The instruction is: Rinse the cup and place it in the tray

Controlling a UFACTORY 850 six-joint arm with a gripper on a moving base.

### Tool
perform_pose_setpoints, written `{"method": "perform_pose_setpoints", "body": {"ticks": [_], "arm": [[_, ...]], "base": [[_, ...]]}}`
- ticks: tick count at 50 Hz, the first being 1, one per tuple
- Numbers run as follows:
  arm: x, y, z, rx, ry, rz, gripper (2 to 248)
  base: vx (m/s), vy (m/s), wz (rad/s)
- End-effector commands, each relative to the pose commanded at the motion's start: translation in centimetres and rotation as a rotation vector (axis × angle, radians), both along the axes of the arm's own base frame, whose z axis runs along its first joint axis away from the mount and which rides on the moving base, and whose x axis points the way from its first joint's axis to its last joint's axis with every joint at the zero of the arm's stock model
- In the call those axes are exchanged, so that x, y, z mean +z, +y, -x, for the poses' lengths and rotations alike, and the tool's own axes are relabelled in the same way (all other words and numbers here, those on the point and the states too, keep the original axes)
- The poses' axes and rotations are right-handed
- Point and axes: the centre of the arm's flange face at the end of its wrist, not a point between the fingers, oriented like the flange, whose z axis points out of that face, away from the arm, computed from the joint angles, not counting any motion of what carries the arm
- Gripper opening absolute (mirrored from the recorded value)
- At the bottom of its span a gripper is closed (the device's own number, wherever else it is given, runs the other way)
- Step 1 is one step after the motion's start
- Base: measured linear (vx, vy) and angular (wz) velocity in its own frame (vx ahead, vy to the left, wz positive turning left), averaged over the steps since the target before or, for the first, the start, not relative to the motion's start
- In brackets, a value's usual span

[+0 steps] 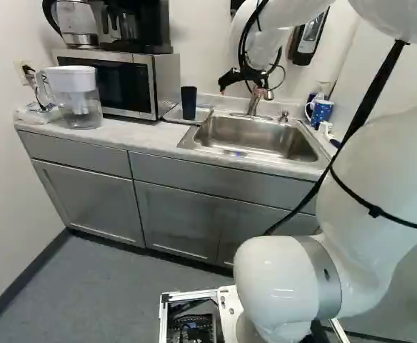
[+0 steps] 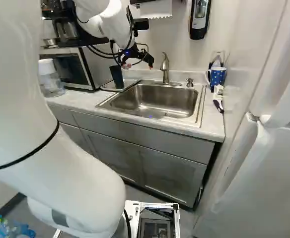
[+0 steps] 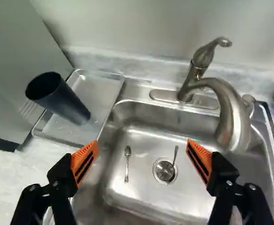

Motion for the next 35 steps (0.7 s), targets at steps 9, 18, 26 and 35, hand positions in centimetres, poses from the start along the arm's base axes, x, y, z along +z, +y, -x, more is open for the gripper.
{"method": "perform_pose_setpoints", "body": {"ticks": [9,18,26,35], "arm": [[-0.4,-1.0,1.6,-0.024,0.061,-0.007,247],[-0.5,-2.3,2.7,-0.054,0.060,-0.007,247],[-0.5,-3.5,3.6,-0.082,0.058,-0.008,247],[-0.5,-4.6,4.7,-0.112,0.056,-0.009,247]], "base": [[0.000,0.000,0.000],[0.000,0.000,0.000],[0.000,0.000,0.000],[0.000,0.000,0.000]]}}
